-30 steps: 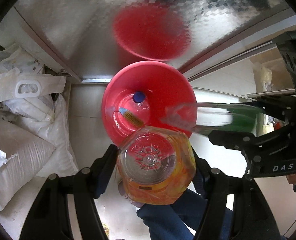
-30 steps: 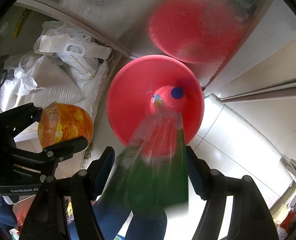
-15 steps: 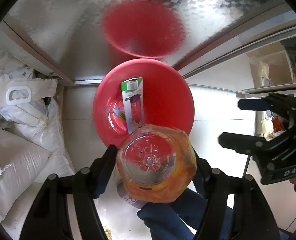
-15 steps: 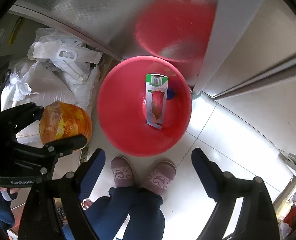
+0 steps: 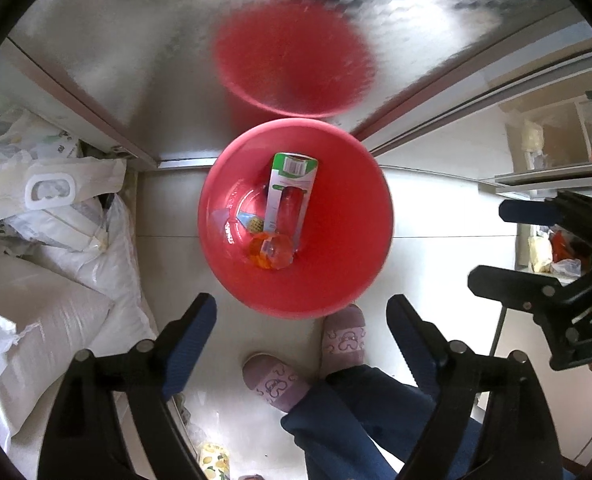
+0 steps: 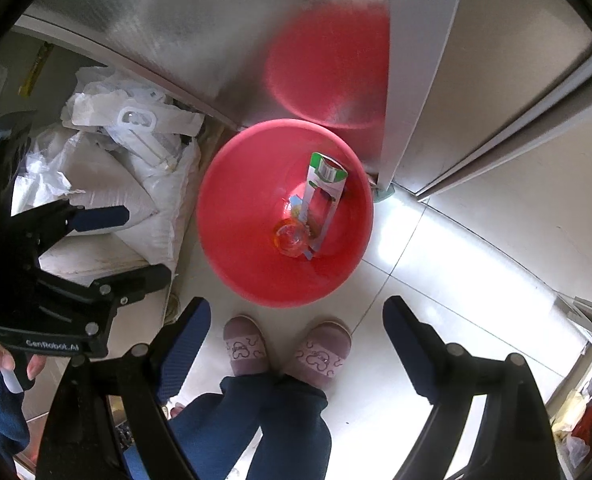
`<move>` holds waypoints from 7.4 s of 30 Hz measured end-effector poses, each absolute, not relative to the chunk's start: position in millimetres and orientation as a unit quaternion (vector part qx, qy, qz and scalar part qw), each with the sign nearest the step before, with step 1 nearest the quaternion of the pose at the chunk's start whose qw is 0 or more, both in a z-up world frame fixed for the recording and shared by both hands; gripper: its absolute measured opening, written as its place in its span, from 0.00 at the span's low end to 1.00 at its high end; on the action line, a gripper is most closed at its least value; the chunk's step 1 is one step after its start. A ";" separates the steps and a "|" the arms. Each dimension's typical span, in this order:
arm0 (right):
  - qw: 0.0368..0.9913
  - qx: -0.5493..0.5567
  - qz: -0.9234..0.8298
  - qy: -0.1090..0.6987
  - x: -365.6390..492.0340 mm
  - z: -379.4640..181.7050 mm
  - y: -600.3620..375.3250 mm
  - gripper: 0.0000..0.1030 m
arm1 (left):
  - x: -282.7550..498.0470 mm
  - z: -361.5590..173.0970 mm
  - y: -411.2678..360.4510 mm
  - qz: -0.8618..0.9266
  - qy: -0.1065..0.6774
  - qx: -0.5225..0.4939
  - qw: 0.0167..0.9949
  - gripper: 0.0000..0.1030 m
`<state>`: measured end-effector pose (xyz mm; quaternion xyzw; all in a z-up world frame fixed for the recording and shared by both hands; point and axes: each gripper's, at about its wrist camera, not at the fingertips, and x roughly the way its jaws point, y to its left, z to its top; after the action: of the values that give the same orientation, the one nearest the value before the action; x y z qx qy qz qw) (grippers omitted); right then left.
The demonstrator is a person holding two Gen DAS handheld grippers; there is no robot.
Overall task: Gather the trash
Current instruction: 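Raise both tools back up to the counter, then grasp the black charger with green top with the right gripper, then grasp the white-green medicine box with the left gripper, then lift the charger and medicine box and carry both down over the red bucket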
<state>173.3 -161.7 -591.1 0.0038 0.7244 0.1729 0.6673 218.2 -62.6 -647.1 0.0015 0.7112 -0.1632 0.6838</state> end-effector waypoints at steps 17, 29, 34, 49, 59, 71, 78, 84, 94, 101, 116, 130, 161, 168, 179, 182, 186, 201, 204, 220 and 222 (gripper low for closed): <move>0.722 -0.021 0.185 0.666 129.7 -383.8 -148.5 0.85 | 178.3 -409.2 -53.4 -0.176 0.658 0.031 0.732 0.84; 0.782 -0.025 0.187 0.594 92.6 -194.1 -155.8 0.96 | 142.4 -227.3 -53.1 -0.167 0.614 -0.006 0.772 0.86; 0.806 -0.040 0.202 0.555 86.2 -139.7 -156.0 0.99 | 134.8 -173.6 -51.9 -0.173 0.585 -0.010 0.793 0.86; 0.825 -0.041 0.236 0.511 111.3 -76.7 -150.1 0.99 | 140.5 -103.9 -63.2 -0.164 0.551 0.015 0.818 0.86; 0.845 -0.029 0.232 0.480 160.1 -56.0 -146.9 0.99 | 189.1 -64.2 -33.7 -0.122 0.507 -0.012 0.853 0.98; 0.849 -0.019 0.207 0.487 242.1 -55.4 -121.8 0.99 | 297.6 -55.9 22.2 -0.106 0.496 0.009 0.862 0.99; 0.837 -0.018 0.184 0.514 295.7 -68.6 -100.5 0.99 | 363.6 -72.6 45.2 -0.130 0.521 0.021 0.843 0.99; 0.834 -0.022 0.159 0.528 339.5 -81.6 -86.2 0.99 | 414.8 -97.3 69.8 -0.141 0.550 0.017 0.823 0.99; 0.818 -0.021 0.123 0.561 401.2 -109.9 -76.3 0.97 | 480.0 -128.1 97.6 -0.160 0.577 0.014 0.801 0.99; 0.789 -0.053 0.125 0.599 436.3 -146.8 -57.9 0.73 | 503.1 -152.8 111.8 -0.164 0.607 0.000 0.778 0.99; 0.762 -0.050 0.133 0.631 458.4 -179.1 -46.9 0.49 | 529.3 -181.6 128.4 -0.179 0.622 0.005 0.762 0.99; 0.773 -0.059 0.127 0.619 454.0 -172.7 -44.5 0.31 | 526.0 -197.1 129.7 -0.220 0.626 0.002 0.748 0.99; 0.798 -0.027 0.107 0.592 408.9 -124.4 -68.2 0.28 | 522.7 -198.2 110.0 -0.266 0.627 0.036 0.731 0.33; 0.806 -0.031 0.121 0.579 402.7 -112.5 -63.1 0.28 | 516.9 -178.4 111.0 -0.237 0.613 0.036 0.753 0.32; 0.816 -0.037 0.143 0.559 380.4 -94.5 -62.3 0.28 | 482.0 -133.6 104.0 -0.218 0.583 0.070 0.779 0.23; 0.819 -0.044 0.152 0.551 370.5 -87.6 -62.2 0.28 | 466.4 -124.3 98.8 -0.210 0.575 0.073 0.787 0.22; 0.825 -0.044 0.164 0.539 354.4 -78.3 -63.9 0.28 | 444.4 -105.9 96.2 -0.198 0.565 0.072 0.798 0.22; 0.838 -0.056 0.211 0.501 272.4 -57.7 -92.1 0.28 | 333.0 -58.1 47.5 -0.189 0.524 0.095 0.825 0.22; 0.837 -0.059 0.218 0.499 252.9 -56.5 -103.2 0.28 | 307.2 -60.3 30.2 -0.191 0.524 0.095 0.825 0.22; 0.814 -0.086 0.257 0.513 158.0 -80.0 -130.8 0.28 | 181.1 -83.4 -40.2 -0.197 0.537 0.080 0.816 0.22; 0.809 -0.085 0.257 0.522 151.0 -88.4 -130.0 0.28 | 170.2 -90.4 -40.6 -0.202 0.544 0.074 0.811 0.22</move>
<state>151.0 -130.1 -88.4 -0.0851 0.5220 0.2571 0.8088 170.2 -40.6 -90.4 0.0738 0.5443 -0.2019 0.8109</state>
